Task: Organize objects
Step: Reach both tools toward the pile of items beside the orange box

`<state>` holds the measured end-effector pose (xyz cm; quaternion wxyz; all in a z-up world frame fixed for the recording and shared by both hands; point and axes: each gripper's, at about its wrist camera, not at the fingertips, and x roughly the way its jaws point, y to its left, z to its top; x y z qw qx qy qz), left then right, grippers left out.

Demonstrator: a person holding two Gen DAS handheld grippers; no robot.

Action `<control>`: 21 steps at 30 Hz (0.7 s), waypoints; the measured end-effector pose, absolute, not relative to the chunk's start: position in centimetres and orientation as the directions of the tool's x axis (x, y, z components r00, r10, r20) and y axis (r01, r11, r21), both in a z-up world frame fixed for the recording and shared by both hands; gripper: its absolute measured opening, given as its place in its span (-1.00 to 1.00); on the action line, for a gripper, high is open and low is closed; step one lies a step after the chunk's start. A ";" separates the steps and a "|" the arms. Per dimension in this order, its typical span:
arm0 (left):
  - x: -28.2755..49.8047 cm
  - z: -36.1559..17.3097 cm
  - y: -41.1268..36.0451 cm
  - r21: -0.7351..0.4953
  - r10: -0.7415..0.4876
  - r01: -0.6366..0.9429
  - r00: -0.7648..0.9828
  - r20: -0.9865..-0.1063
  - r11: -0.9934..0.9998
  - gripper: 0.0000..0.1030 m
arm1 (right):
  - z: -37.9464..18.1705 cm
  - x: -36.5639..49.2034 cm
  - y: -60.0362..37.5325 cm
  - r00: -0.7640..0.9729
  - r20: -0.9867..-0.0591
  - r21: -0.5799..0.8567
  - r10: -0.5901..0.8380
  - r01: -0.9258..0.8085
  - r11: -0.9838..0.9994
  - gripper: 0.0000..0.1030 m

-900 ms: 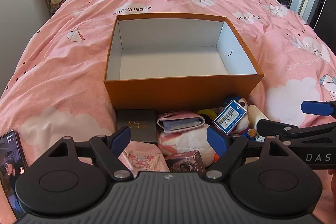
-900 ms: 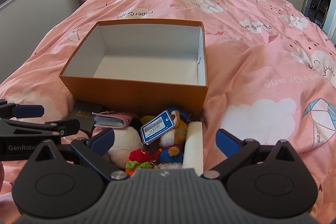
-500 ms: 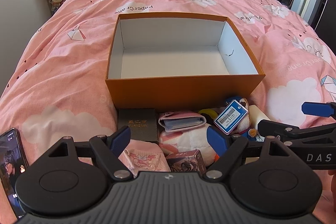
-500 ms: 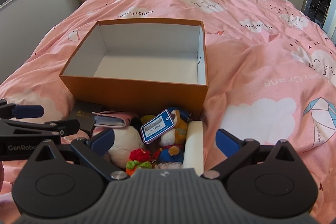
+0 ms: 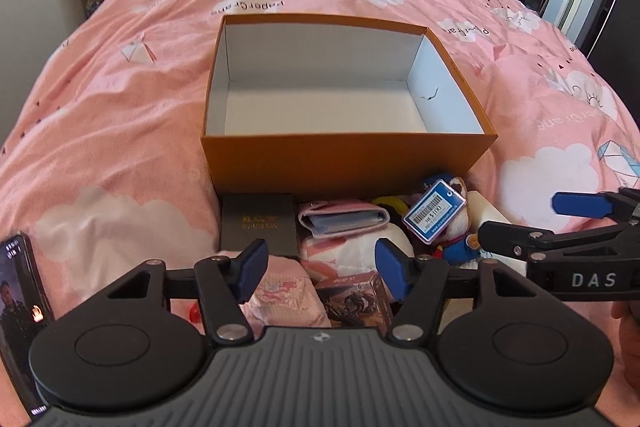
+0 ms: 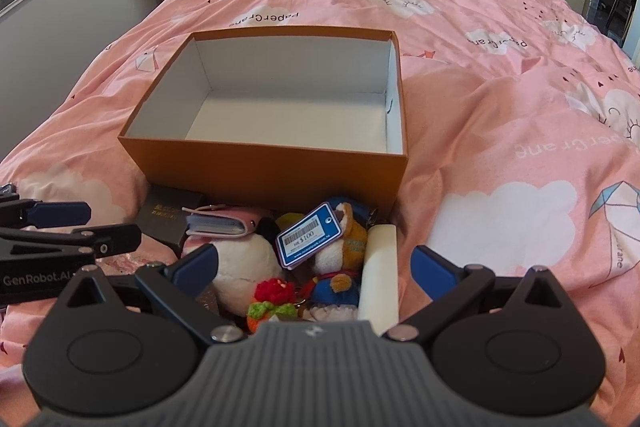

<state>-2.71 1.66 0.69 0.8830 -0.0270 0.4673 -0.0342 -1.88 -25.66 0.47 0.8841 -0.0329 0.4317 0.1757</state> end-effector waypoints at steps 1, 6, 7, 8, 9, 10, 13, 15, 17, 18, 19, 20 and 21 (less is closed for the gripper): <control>-2.7 0.5 1.9 -0.092 -0.096 0.035 0.551 -0.829 0.995 0.35 | 0.4 -1.8 -25.6 0.558 -0.778 0.100 0.289 -0.344 0.934 0.85; -2.5 -0.3 2.8 -0.106 -0.106 0.029 0.507 -0.855 0.994 0.10 | -0.4 -1.0 -24.9 0.501 -0.803 0.129 0.323 -0.382 0.915 0.46; -2.5 -0.5 3.0 -0.111 -0.110 0.028 0.495 -0.862 0.993 0.02 | -0.7 -0.9 -24.7 0.487 -0.808 0.136 0.331 -0.393 0.910 0.43; -2.4 -0.7 3.2 -0.116 -0.115 0.028 0.483 -0.868 0.993 -0.02 | -0.9 -0.7 -24.5 0.473 -0.813 0.143 0.338 -0.402 0.905 0.36; -2.4 -1.0 3.3 -0.118 -0.115 0.022 0.475 -0.873 0.993 -0.05 | -1.2 -0.5 -24.2 0.458 -0.819 0.150 0.345 -0.410 0.900 0.31; -2.3 -1.2 3.5 -0.117 -0.110 0.014 0.468 -0.877 0.993 -0.05 | -1.5 -0.3 -24.0 0.441 -0.826 0.156 0.350 -0.419 0.894 0.28; -1.8 -1.7 4.1 -0.106 -0.090 -0.010 0.449 -0.889 0.994 -0.05 | -2.4 0.4 -23.3 0.394 -0.843 0.170 0.367 -0.452 0.876 0.19; -1.5 -1.9 4.6 -0.090 -0.067 -0.031 0.439 -0.896 0.995 -0.05 | -2.8 0.8 -22.7 0.368 -0.851 0.177 0.375 -0.472 0.864 0.17; -1.3 -2.0 5.0 -0.056 -0.032 -0.043 0.430 -0.902 0.997 0.01 | -3.2 1.2 -22.1 0.345 -0.858 0.180 0.381 -0.492 0.851 0.17; -1.2 -2.0 5.1 -0.037 -0.013 -0.048 0.428 -0.904 0.998 0.07 | -3.4 1.4 -21.8 0.335 -0.860 0.182 0.384 -0.502 0.846 0.17; -1.1 -2.1 5.3 -0.016 0.008 -0.054 0.423 -0.906 0.998 0.13 | -3.5 1.6 -21.5 0.319 -0.864 0.189 0.390 -0.514 0.837 0.17; -1.0 -2.2 5.3 0.005 0.028 -0.058 0.413 -0.910 0.998 0.14 | -3.7 1.8 -21.2 0.304 -0.866 0.197 0.397 -0.523 0.829 0.17; -0.9 -2.4 5.4 0.018 0.040 -0.059 0.399 -0.916 0.998 0.15 | -3.9 2.0 -20.9 0.290 -0.868 0.205 0.403 -0.530 0.823 0.17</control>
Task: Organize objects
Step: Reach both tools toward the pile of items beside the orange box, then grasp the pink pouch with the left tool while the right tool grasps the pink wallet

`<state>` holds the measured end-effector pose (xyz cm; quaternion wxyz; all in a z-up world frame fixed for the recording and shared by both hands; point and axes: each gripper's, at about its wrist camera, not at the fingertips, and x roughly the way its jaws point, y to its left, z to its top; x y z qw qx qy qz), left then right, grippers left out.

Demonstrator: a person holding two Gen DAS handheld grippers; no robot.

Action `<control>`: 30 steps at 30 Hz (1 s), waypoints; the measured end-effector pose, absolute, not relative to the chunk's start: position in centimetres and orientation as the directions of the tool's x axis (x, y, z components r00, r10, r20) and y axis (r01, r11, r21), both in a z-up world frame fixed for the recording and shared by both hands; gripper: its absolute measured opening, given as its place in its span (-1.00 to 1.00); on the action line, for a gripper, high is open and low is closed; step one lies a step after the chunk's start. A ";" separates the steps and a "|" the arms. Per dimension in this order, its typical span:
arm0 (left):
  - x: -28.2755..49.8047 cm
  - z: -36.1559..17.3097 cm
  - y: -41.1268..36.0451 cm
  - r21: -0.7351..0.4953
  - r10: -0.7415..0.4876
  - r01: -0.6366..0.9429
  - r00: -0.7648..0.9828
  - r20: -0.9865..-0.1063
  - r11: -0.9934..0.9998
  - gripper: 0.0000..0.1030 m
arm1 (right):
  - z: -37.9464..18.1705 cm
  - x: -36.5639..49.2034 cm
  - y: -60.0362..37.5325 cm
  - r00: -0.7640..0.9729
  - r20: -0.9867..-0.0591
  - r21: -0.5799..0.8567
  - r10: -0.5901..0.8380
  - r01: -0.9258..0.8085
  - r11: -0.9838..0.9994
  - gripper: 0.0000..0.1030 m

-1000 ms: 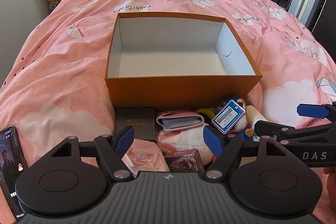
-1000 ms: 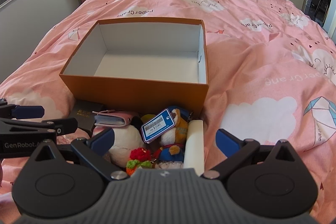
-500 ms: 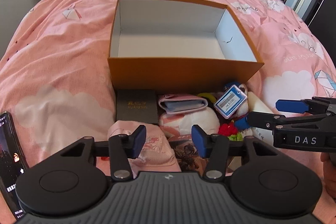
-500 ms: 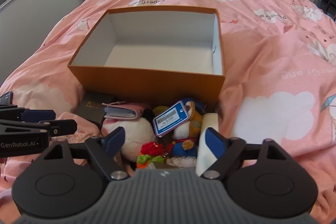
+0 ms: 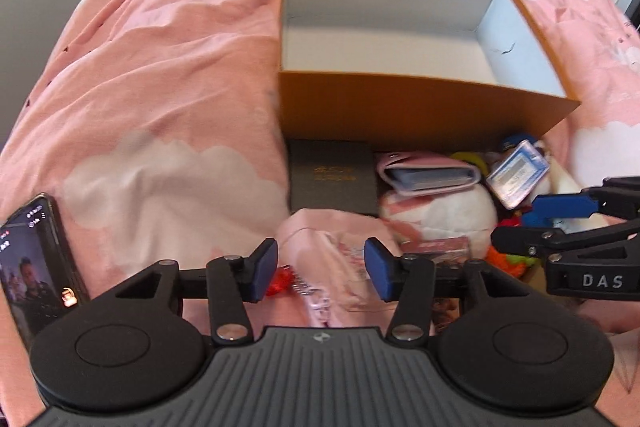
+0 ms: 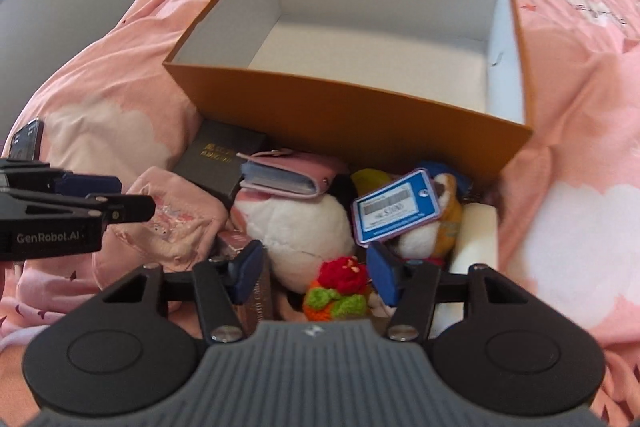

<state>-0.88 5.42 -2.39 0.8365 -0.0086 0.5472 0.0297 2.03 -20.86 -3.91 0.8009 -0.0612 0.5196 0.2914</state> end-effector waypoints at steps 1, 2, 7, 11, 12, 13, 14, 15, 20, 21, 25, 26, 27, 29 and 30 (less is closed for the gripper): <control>-0.8 -2.6 5.6 0.019 0.041 -0.060 0.383 -0.923 0.998 0.15 | -4.1 2.2 -20.5 0.279 -0.870 0.210 0.407 -0.537 0.817 0.17; -0.7 -2.9 5.8 0.007 0.029 -0.059 0.369 -0.929 0.998 0.15 | -4.2 2.4 -20.2 0.274 -0.871 0.210 0.408 -0.544 0.813 0.17; -0.2 -4.0 6.5 -0.039 -0.007 -0.099 0.310 -0.951 0.994 0.18 | -4.7 4.1 -19.3 0.260 -0.878 0.211 0.401 -0.542 0.814 0.17; 0.5 -5.0 6.5 -0.061 -0.033 -0.094 0.267 -0.963 0.994 0.19 | -4.8 5.2 -18.0 0.269 -0.883 0.173 0.386 -0.577 0.798 0.22; 0.7 -5.3 6.5 -0.064 -0.037 -0.095 0.257 -0.966 0.993 0.20 | -4.9 5.4 -17.5 0.273 -0.884 0.156 0.379 -0.592 0.791 0.30; 0.8 -5.5 6.5 -0.066 -0.038 -0.100 0.254 -0.966 0.993 0.16 | -5.0 5.5 -17.0 0.279 -0.885 0.139 0.373 -0.608 0.782 0.34; 0.9 -5.5 6.5 -0.066 -0.037 -0.105 0.256 -0.966 0.992 0.14 | -5.0 5.5 -16.5 0.283 -0.886 0.120 0.369 -0.628 0.769 0.35; 0.9 -5.5 6.4 -0.062 -0.033 -0.104 0.260 -0.965 0.993 0.07 | -5.1 5.5 -16.0 0.285 -0.887 0.098 0.363 -0.651 0.753 0.35; 0.8 -4.4 6.4 -0.057 -0.025 -0.102 0.294 -0.955 0.993 -0.38 | -5.7 5.3 -13.7 0.337 -0.884 -0.042 0.323 -0.746 0.664 0.49; 0.8 -4.1 6.4 -0.054 -0.022 -0.098 0.303 -0.953 0.994 -0.46 | -5.8 5.3 -13.3 0.340 -0.885 -0.063 0.318 -0.764 0.642 0.49; 0.8 -2.6 6.1 -0.048 -0.014 -0.087 0.362 -0.932 0.995 -0.54 | -6.6 5.0 -12.1 0.332 -0.890 -0.109 0.312 -0.820 0.561 0.49; 0.9 -2.3 6.3 -0.050 -0.015 -0.086 0.374 -0.927 0.995 -0.55 | -6.9 4.9 -11.8 0.331 -0.892 -0.119 0.307 -0.828 0.547 0.49; 1.1 -2.0 6.4 -0.053 -0.016 -0.085 0.383 -0.924 0.995 -0.56 | -7.2 5.0 -11.6 0.333 -0.894 -0.130 0.300 -0.834 0.537 0.49; 1.3 -1.6 6.6 -0.055 -0.015 -0.088 0.397 -0.918 0.995 -0.57 | -7.6 5.2 -11.3 0.335 -0.894 -0.138 0.299 -0.839 0.526 0.49; 1.5 -1.4 6.6 -0.055 -0.014 -0.090 0.404 -0.915 0.994 -0.58 | -7.7 5.4 -11.2 0.331 -0.894 -0.135 0.302 -0.841 0.524 0.48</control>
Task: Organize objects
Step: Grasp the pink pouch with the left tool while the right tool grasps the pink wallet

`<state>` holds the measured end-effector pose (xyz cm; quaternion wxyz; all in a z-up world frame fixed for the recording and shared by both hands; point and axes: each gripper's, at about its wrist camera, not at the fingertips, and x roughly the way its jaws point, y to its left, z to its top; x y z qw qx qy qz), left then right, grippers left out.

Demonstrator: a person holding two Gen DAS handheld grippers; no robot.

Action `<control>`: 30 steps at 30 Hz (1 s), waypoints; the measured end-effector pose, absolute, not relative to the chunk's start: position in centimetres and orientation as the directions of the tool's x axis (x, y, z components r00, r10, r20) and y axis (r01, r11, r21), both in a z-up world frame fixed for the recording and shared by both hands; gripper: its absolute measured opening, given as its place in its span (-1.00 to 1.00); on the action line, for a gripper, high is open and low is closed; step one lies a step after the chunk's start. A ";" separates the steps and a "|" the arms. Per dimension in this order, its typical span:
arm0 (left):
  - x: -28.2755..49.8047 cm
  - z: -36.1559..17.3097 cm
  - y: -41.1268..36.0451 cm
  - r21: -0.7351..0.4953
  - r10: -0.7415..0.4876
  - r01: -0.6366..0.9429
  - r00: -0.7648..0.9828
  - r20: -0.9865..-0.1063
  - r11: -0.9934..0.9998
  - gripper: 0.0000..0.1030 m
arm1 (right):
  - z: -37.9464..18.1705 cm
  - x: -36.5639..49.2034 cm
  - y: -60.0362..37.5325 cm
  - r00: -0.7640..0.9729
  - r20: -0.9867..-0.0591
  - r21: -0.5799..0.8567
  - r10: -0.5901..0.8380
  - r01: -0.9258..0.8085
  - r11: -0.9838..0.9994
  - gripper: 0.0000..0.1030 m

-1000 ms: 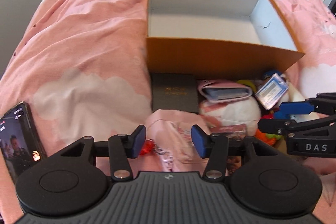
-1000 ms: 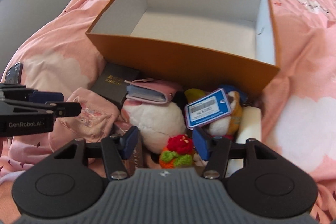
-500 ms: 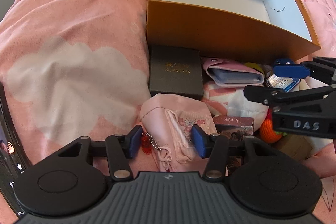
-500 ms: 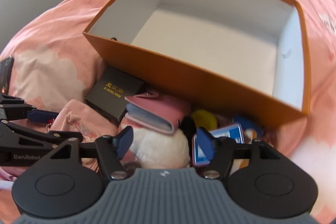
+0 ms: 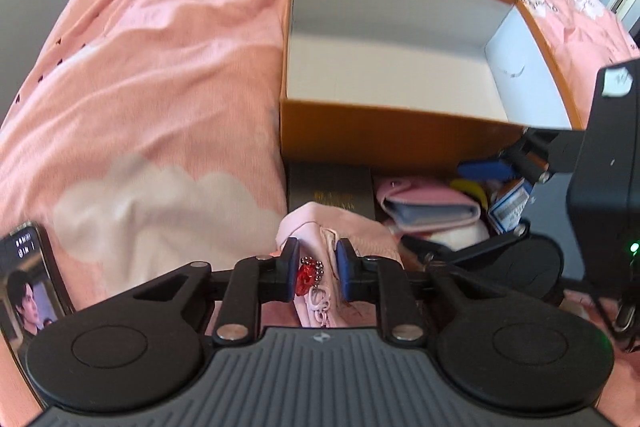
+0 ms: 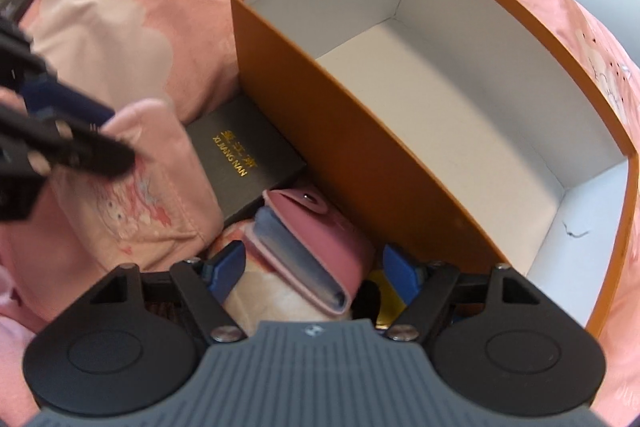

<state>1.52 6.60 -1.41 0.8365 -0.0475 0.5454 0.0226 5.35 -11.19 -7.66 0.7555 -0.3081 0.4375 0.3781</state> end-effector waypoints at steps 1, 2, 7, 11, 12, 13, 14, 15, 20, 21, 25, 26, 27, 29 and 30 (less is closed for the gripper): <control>1.7 -1.3 6.6 -0.053 -0.011 -0.089 0.412 -0.911 0.995 -0.59 | -7.7 5.5 -11.1 0.325 -0.896 -0.128 0.304 -0.842 0.524 0.47; 1.7 -1.1 6.4 -0.047 -0.006 -0.089 0.418 -0.908 0.995 -0.59 | -7.8 5.7 -11.1 0.316 -0.898 -0.118 0.306 -0.842 0.526 0.45; 2.2 -0.1 6.0 -0.033 0.008 -0.079 0.467 -0.884 0.996 -0.98 | -8.0 6.8 -11.4 0.272 -0.903 -0.058 0.332 -0.844 0.534 0.26; 2.4 -0.4 6.0 -0.030 0.002 -0.066 0.443 -0.897 0.997 -0.99 | -8.5 7.1 -11.3 0.267 -0.902 -0.059 0.340 -0.855 0.516 0.22; 2.4 -0.7 6.0 -0.030 0.002 -0.067 0.431 -0.902 0.997 -0.99 | -8.6 7.2 -11.2 0.272 -0.901 -0.065 0.338 -0.855 0.514 0.20; 2.3 -0.9 6.0 -0.034 -0.001 -0.070 0.423 -0.906 0.997 -0.92 | -8.7 7.2 -11.2 0.276 -0.901 -0.072 0.336 -0.857 0.511 0.19; 2.2 -1.0 6.2 -0.040 -0.006 -0.075 0.412 -0.911 0.996 -0.85 | -8.5 7.0 -11.2 0.281 -0.898 -0.080 0.339 -0.861 0.502 0.10; 2.0 -1.1 6.4 -0.049 -0.012 -0.082 0.397 -0.918 0.995 -0.75 | -8.3 6.9 -11.3 0.290 -0.893 -0.091 0.344 -0.865 0.494 -0.02; 1.4 -2.0 7.1 -0.072 -0.032 -0.097 0.360 -0.932 0.993 -0.02 | -7.6 6.6 -12.5 0.326 -0.881 -0.133 0.343 -0.866 0.482 -0.26; 1.3 -2.1 7.0 -0.064 -0.028 -0.092 0.355 -0.935 0.994 0.06 | -7.5 6.6 -12.8 0.333 -0.878 -0.138 0.343 -0.864 0.483 -0.31; 1.1 -3.3 6.6 -0.058 -0.038 -0.060 0.300 -0.953 0.997 0.21 | -6.9 6.2 -14.3 0.368 -0.864 -0.174 0.343 -0.858 0.483 -0.42; 1.0 -3.6 6.5 -0.062 -0.042 -0.058 0.293 -0.955 0.996 0.21 | -6.7 6.1 -14.7 0.375 -0.861 -0.179 0.345 -0.856 0.485 -0.44; 1.0 -3.7 6.4 -0.064 -0.044 -0.061 0.290 -0.956 0.996 0.21 | -6.4 6.0 -14.9 0.381 -0.856 -0.181 0.350 -0.854 0.488 -0.46; 0.9 -3.8 6.4 -0.068 -0.043 -0.073 0.293 -0.955 0.995 0.16 | -5.5 4.3 -14.3 0.394 -0.844 -0.180 0.363 -0.847 0.500 -0.51; 0.9 -3.8 6.5 -0.074 -0.047 -0.079 0.295 -0.954 0.994 -0.02 | -5.1 4.1 -14.6 0.397 -0.839 -0.177 0.371 -0.846 0.504 -0.52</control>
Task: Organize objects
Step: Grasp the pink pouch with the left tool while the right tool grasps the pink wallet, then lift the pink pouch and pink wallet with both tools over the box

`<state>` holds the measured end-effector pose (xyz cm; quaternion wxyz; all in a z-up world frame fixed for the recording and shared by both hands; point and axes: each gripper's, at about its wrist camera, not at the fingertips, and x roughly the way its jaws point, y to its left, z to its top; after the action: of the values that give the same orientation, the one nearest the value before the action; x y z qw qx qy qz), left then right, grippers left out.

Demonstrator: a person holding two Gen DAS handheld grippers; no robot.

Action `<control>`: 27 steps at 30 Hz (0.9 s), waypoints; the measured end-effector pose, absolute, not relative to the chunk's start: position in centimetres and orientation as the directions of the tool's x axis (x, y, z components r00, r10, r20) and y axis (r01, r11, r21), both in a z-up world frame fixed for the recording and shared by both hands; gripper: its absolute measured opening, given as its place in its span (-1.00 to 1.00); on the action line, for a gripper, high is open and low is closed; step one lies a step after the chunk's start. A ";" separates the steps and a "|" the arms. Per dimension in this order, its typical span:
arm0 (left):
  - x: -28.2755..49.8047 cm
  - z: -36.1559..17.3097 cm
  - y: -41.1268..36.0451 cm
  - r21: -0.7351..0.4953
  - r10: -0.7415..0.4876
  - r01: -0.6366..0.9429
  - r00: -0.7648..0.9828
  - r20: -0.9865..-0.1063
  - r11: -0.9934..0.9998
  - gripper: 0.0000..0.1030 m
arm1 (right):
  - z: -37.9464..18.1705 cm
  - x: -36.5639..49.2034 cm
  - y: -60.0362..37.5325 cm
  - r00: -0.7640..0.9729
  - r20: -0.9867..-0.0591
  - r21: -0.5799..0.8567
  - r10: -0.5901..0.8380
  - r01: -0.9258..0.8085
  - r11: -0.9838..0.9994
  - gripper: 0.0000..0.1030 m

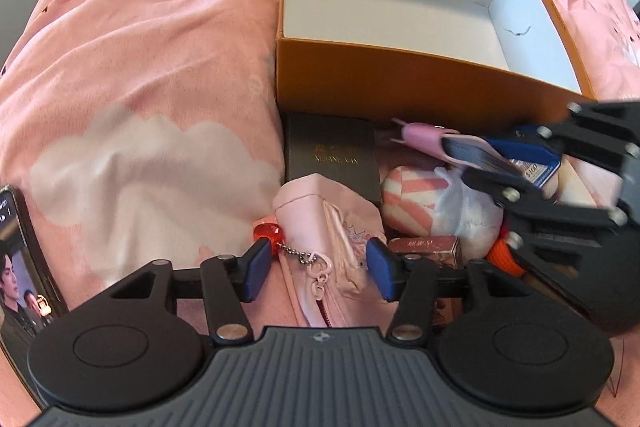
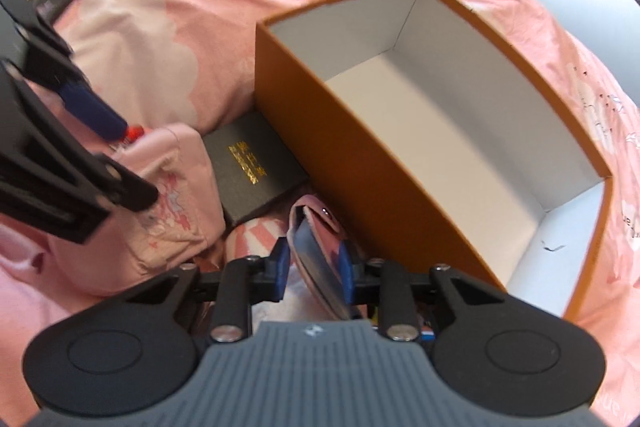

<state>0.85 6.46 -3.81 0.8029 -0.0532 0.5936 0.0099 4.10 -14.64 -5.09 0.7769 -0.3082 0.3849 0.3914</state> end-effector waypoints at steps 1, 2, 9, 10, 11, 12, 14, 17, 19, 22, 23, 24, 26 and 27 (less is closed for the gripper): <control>0.9 -3.9 6.5 -0.085 -0.060 -0.077 0.291 -0.955 0.993 -0.23 | -4.9 3.5 -13.9 0.397 -0.837 -0.177 0.375 -0.847 0.501 -0.53; 1.0 -3.9 6.4 -0.088 -0.063 -0.073 0.289 -0.955 0.993 -0.23 | -4.7 3.1 -14.2 0.392 -0.839 -0.177 0.376 -0.851 0.494 -0.53; 0.5 -2.0 6.2 -0.112 -0.081 -0.059 0.386 -0.919 0.992 -0.60 | -4.8 0.4 -14.5 0.395 -0.846 -0.202 0.357 -0.859 0.470 -0.50; 0.5 -1.3 6.3 -0.121 -0.087 -0.057 0.413 -0.906 0.991 -0.61 | -5.0 0.4 -14.6 0.396 -0.845 -0.200 0.359 -0.857 0.474 -0.50; 0.5 -0.5 6.3 -0.134 -0.095 -0.057 0.445 -0.890 0.989 -0.61 | -4.8 0.3 -14.7 0.395 -0.845 -0.195 0.362 -0.856 0.480 -0.50; 0.6 0.1 6.4 -0.147 -0.103 -0.057 0.473 -0.875 0.987 -0.61 | -4.6 0.3 -14.8 0.393 -0.843 -0.188 0.366 -0.854 0.485 -0.50; 1.2 0.7 6.3 -0.160 -0.112 -0.055 0.498 -0.860 0.986 -0.61 | -4.5 -0.1 -14.8 0.389 -0.842 -0.176 0.374 -0.854 0.490 -0.50; 2.3 -0.3 5.5 -0.158 -0.119 -0.041 0.484 -0.867 0.987 -0.61 | -4.2 -0.4 -15.1 0.374 -0.843 -0.158 0.386 -0.859 0.487 -0.50; 2.8 -1.3 4.8 -0.173 -0.139 -0.029 0.469 -0.872 0.985 -0.63 | -4.6 0.0 -15.2 0.364 -0.847 -0.140 0.389 -0.856 0.497 -0.47; 2.7 -1.5 3.9 -0.133 -0.109 -0.016 0.486 -0.867 0.991 -0.64 | -5.4 1.2 -15.7 0.238 -0.871 0.024 0.430 -0.854 0.520 -0.41; 2.7 -1.6 3.9 -0.132 -0.107 -0.017 0.486 -0.867 0.991 -0.64 | -5.6 1.7 -16.0 0.189 -0.870 0.091 0.454 -0.846 0.526 -0.36; 2.6 -1.6 4.0 -0.133 -0.106 -0.021 0.484 -0.869 0.991 -0.64 | -5.8 2.0 -16.2 0.165 -0.868 0.128 0.468 -0.837 0.532 -0.22; 2.4 -1.8 4.3 -0.127 -0.096 -0.032 0.480 -0.872 0.991 -0.63 | -5.6 2.5 -16.6 0.167 -0.861 0.146 0.480 -0.823 0.549 -0.08; 2.4 -1.9 4.5 -0.129 -0.094 -0.040 0.478 -0.873 0.991 -0.63 | -5.3 2.8 -16.8 0.172 -0.856 0.156 0.487 -0.813 0.561 -0.02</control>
<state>2.42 4.53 -1.89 0.8572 -0.0657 0.5106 -0.0156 2.85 -16.83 -5.33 0.7460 -0.1718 0.4736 0.4356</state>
